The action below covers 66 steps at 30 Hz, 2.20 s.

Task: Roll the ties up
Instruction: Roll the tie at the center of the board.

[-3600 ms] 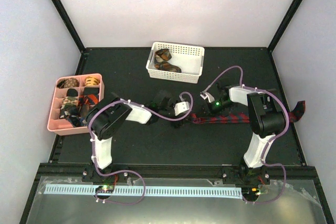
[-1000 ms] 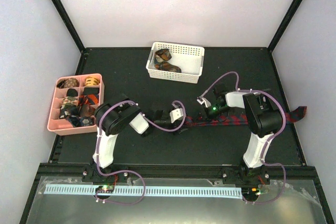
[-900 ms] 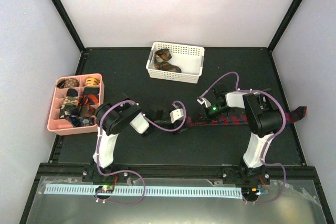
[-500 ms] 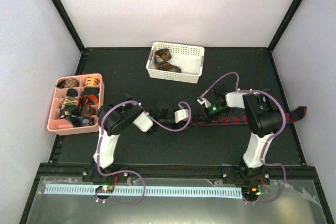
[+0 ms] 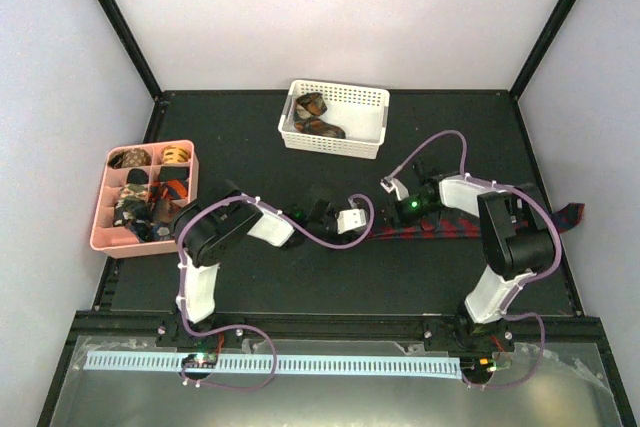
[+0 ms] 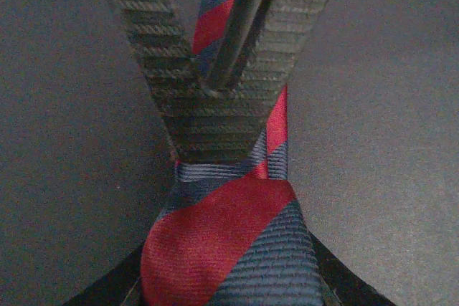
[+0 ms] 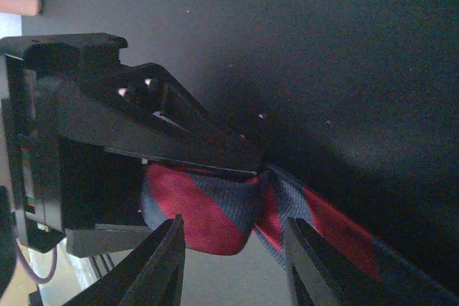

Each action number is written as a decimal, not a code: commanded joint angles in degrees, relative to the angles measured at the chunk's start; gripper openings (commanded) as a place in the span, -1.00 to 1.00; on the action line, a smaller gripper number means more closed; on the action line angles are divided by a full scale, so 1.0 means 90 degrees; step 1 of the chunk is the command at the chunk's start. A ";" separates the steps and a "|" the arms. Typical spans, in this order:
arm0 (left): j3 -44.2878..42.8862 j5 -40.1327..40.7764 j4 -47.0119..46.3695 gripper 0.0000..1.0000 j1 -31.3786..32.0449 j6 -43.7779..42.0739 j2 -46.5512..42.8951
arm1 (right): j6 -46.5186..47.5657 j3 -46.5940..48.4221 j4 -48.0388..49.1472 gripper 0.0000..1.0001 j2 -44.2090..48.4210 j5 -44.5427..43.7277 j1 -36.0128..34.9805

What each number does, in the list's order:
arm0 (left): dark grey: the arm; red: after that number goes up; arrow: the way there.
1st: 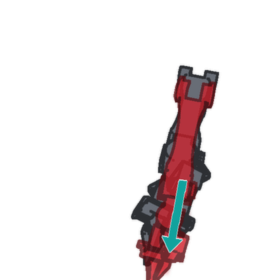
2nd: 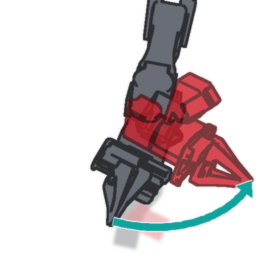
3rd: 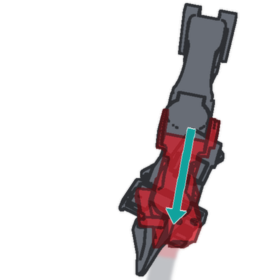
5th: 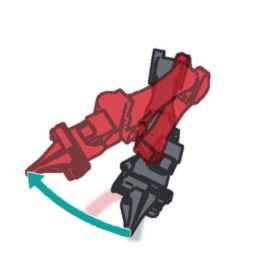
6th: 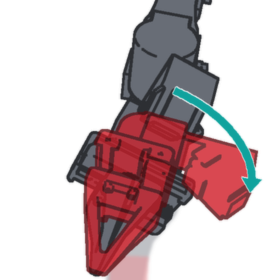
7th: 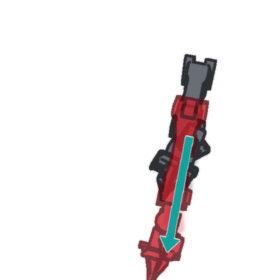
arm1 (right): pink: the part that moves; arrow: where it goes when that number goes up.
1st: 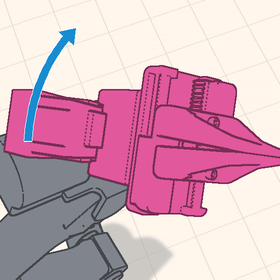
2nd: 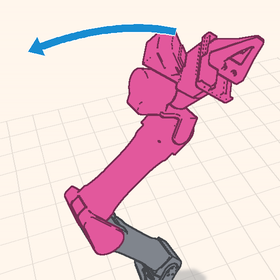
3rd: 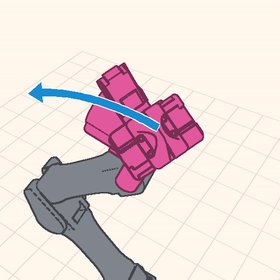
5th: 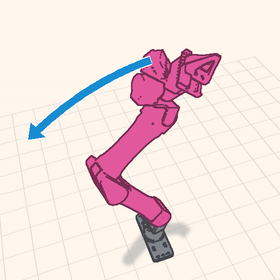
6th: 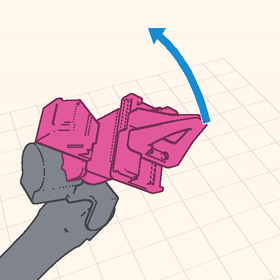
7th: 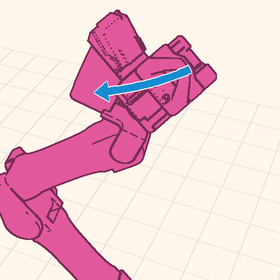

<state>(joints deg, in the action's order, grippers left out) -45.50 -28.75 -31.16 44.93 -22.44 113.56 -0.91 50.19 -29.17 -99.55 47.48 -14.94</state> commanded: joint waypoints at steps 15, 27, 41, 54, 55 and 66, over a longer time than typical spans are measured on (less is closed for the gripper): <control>-0.0233 0.0736 0.1518 -0.27 0.0125 -0.0393 0.0204 | -0.0348 0.0240 -0.0006 -0.93 -0.0563 0.0237 -0.0352; 0.0365 0.0129 -0.0291 0.51 -0.0071 0.0293 -0.0078 | -0.0278 0.0028 -0.0408 -0.97 -0.0918 -0.0210 0.0080; 0.0327 -0.0519 -0.2109 0.20 -0.0061 0.0721 0.0733 | -0.0318 0.0020 -0.0187 -0.97 -0.1023 -0.0141 0.0073; 0.0219 0.0802 0.0965 -0.24 0.0036 -0.0236 -0.0144 | 0.0581 0.0227 -0.0526 -0.02 -0.0193 0.0049 0.0240; 0.0200 0.0833 0.1053 -0.24 0.0058 -0.0298 -0.0133 | 0.0654 0.0224 -0.0611 0.03 -0.0064 0.0069 0.0268; -0.0202 0.1054 0.1721 -0.25 0.0223 -0.0554 0.0043 | -0.0264 0.0329 -0.0138 -0.07 -0.0138 0.0446 -0.0144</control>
<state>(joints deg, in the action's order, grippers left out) -46.83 -23.92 -25.39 46.39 -24.93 111.50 -0.51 51.99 -32.01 -98.45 50.63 -14.46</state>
